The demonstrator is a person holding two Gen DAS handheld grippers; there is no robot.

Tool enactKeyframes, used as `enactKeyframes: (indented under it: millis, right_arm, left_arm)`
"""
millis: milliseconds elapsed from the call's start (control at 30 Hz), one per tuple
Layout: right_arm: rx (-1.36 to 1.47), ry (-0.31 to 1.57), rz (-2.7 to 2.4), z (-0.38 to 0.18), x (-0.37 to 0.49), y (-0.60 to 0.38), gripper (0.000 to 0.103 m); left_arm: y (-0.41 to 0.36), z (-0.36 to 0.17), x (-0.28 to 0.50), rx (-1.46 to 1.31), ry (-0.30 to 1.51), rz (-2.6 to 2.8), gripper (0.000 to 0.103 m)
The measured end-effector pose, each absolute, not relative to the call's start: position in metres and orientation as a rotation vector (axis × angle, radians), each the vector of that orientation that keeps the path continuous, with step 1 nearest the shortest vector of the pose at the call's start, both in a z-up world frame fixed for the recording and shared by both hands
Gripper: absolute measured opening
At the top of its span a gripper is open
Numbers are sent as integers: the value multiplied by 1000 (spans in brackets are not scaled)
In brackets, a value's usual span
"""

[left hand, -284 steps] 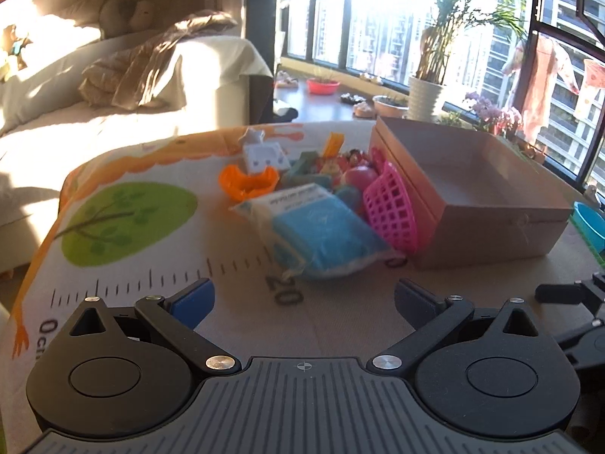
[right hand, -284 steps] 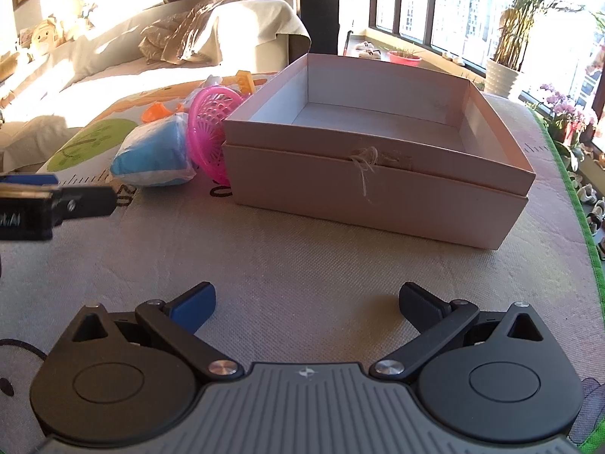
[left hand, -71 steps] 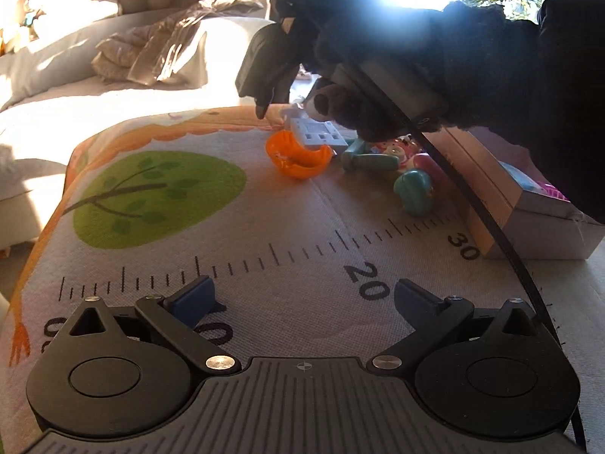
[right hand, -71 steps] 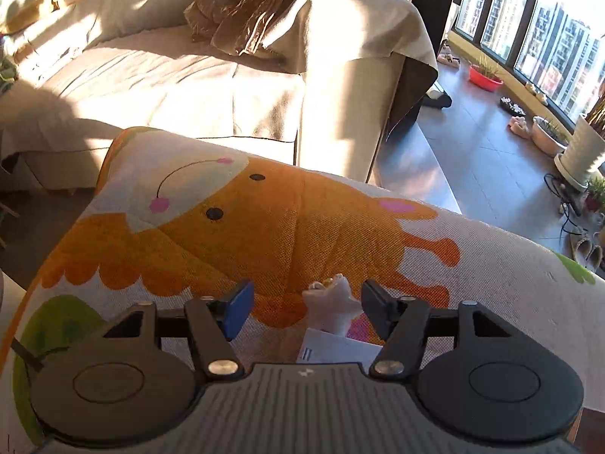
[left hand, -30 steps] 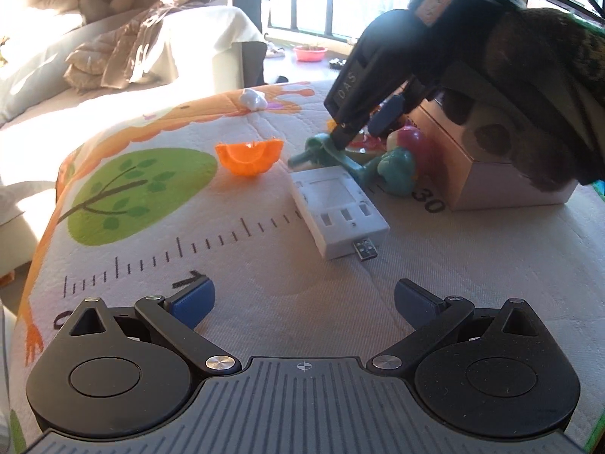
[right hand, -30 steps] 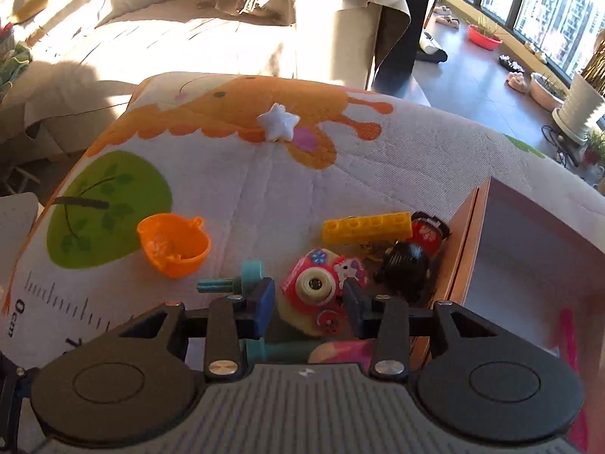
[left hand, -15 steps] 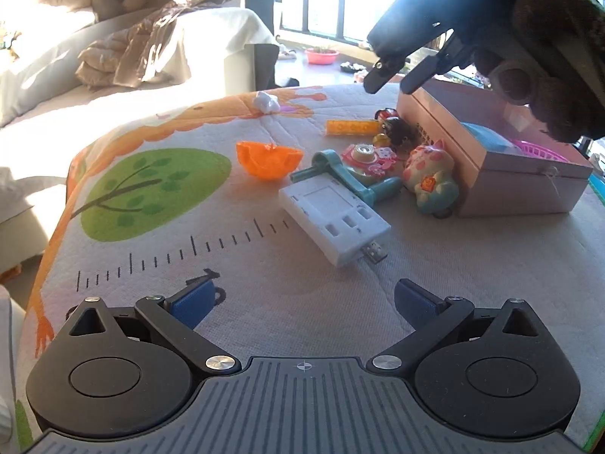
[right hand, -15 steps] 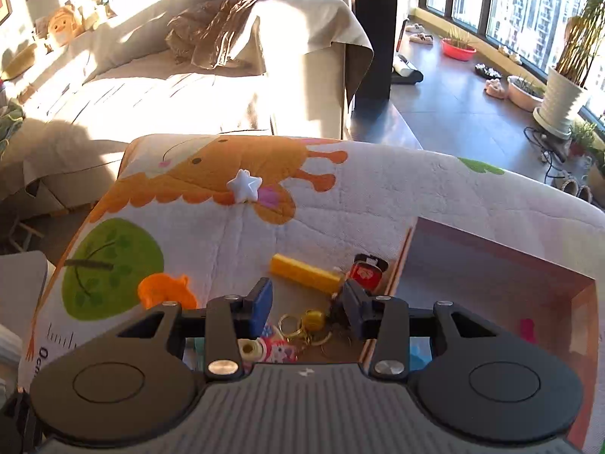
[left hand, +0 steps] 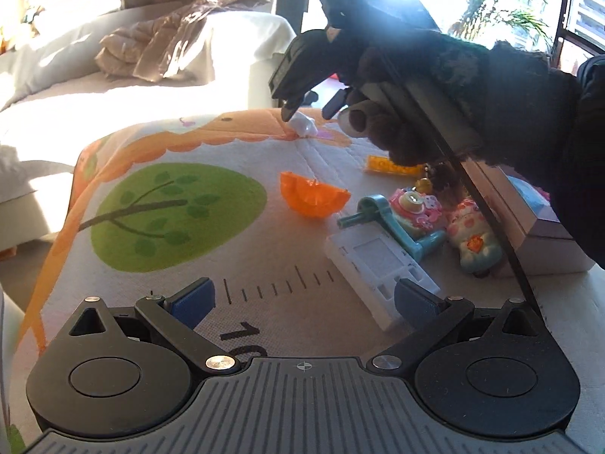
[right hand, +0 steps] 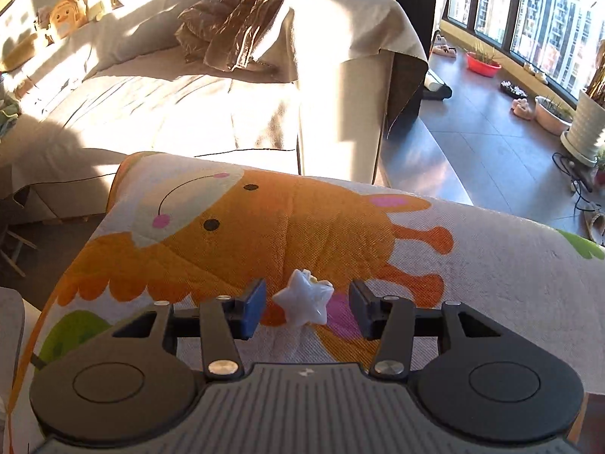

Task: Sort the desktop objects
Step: 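Grasp the white battery charger with the left tool, then carry the charger into the box with the left tool while the right tool carries a white toy there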

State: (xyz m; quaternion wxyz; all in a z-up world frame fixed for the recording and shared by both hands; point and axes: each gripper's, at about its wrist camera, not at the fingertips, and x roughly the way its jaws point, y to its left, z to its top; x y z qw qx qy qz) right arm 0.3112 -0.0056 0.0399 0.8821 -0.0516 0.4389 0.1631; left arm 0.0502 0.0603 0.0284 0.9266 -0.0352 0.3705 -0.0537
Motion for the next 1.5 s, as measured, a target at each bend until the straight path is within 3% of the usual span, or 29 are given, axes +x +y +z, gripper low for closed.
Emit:
enactKeyframes:
  millis: [33,100,300,533,667,733,967,1033,1100,1233,1400,1500]
  right_arm:
    - [-110,922,342,37,314,-3,47]
    - [-127,939,344,32,313,0,35]
    - [-73,953,434,56,258,-34,35]
    - [-10,856,502,95,116,-127,35]
    - [27,838,464,83,43,-175,35]
    - [17,839,414,69,20,-187,30]
    - [14,805,388,37,-21,-196,28]
    - [-13,760,396,37,-31,-197,31]
    - [-18,732,398,38,-36,-200,41]
    - [-19,708,359,34,-41,-206,53]
    - [-39,677,300,29,-54,-213,69]
    - [-16,682,296,26,-58,-218,70]
  left_arm:
    - [61,27,51,-76,764,-111,103]
    - [63,25,51,-84,771,-115,103]
    - [60,23,40,-87,774,-139,103]
    - [41,26,25,-63,751,-198,103]
    - [27,33,35,-55,716,-174,103]
    - [17,33,45,-42,710,-157,103]
    - [-5,20,70,35,744,-71,99]
    - [-4,17,70,41,766,-63,80]
    - [-1,15,67,38,769,-55,76]
    - [4,16,54,52,762,-57,53]
    - [5,18,27,59,767,-93,53]
    - [3,20,6,41,786,-158,53]
